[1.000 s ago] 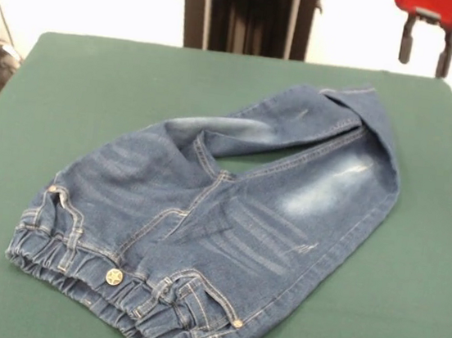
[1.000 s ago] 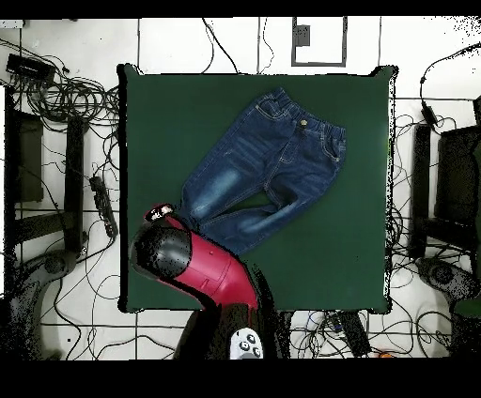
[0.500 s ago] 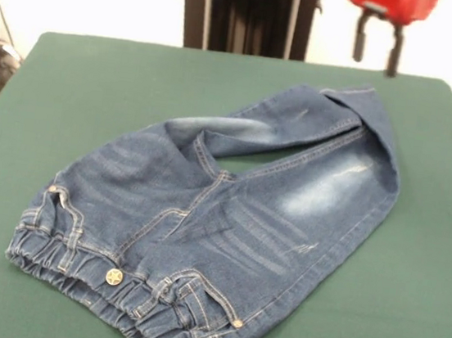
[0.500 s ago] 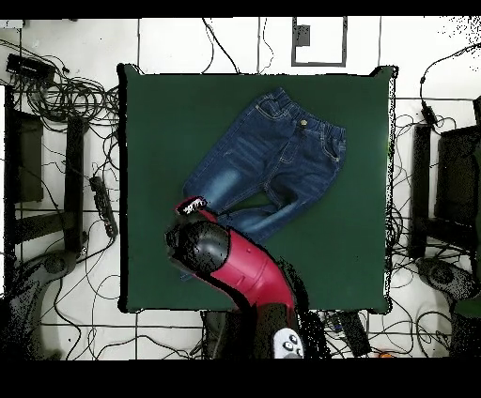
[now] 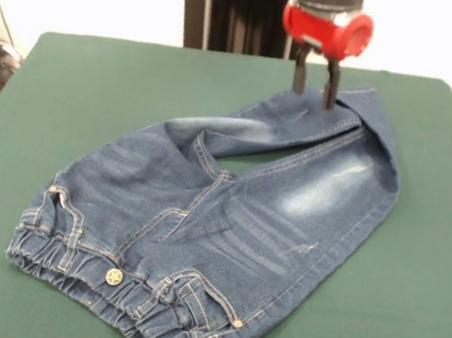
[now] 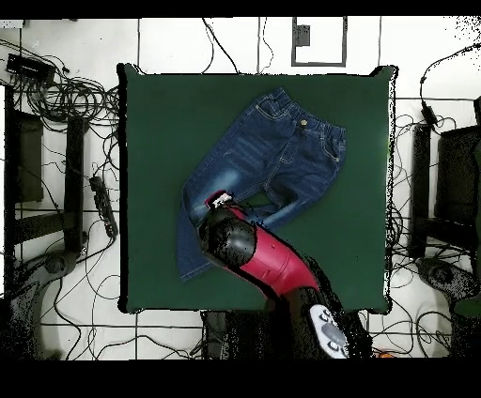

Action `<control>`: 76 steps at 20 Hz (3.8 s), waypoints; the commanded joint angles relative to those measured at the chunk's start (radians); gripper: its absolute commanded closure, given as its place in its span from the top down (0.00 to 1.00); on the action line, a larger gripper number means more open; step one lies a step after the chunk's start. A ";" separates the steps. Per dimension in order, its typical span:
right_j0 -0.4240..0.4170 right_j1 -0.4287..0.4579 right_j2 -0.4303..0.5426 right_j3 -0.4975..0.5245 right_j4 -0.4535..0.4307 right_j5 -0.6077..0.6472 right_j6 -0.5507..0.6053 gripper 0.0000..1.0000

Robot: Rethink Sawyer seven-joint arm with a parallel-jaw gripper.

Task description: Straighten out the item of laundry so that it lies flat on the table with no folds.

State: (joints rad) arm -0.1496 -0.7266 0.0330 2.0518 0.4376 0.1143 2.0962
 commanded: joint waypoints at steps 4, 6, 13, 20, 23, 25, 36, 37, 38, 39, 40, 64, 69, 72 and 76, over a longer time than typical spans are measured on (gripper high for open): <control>-0.075 0.132 0.315 0.049 -0.112 -0.147 0.114 1.00; -0.120 0.164 0.381 0.048 -0.161 -0.195 0.135 1.00; -0.211 0.206 0.537 0.065 -0.259 -0.258 0.213 1.00; -0.258 0.219 0.614 0.087 -0.283 -0.266 0.242 1.00; -0.258 0.251 0.620 0.086 -0.302 -0.302 0.243 1.00; -0.264 0.283 0.624 0.081 -0.319 -0.327 0.238 1.00; -0.296 0.513 0.603 -0.009 -0.474 -0.429 0.179 1.00; -0.294 0.524 0.599 -0.019 -0.480 -0.432 0.176 1.00; -0.295 0.550 0.588 -0.042 -0.499 -0.439 0.161 1.00; -0.307 0.578 0.582 -0.068 -0.520 -0.433 0.144 1.00; -0.315 0.611 0.579 -0.091 -0.542 -0.437 0.133 1.00; -0.410 0.304 0.580 0.094 -0.524 -0.197 0.135 1.00; -0.414 0.377 0.558 0.052 -0.564 -0.243 0.117 1.00; -0.401 0.441 0.542 0.005 -0.585 -0.287 0.109 1.00; -0.385 0.491 0.542 -0.031 -0.593 -0.329 0.115 1.00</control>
State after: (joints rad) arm -0.5748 -0.3174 0.5664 2.1448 -0.1514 -0.1888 2.0962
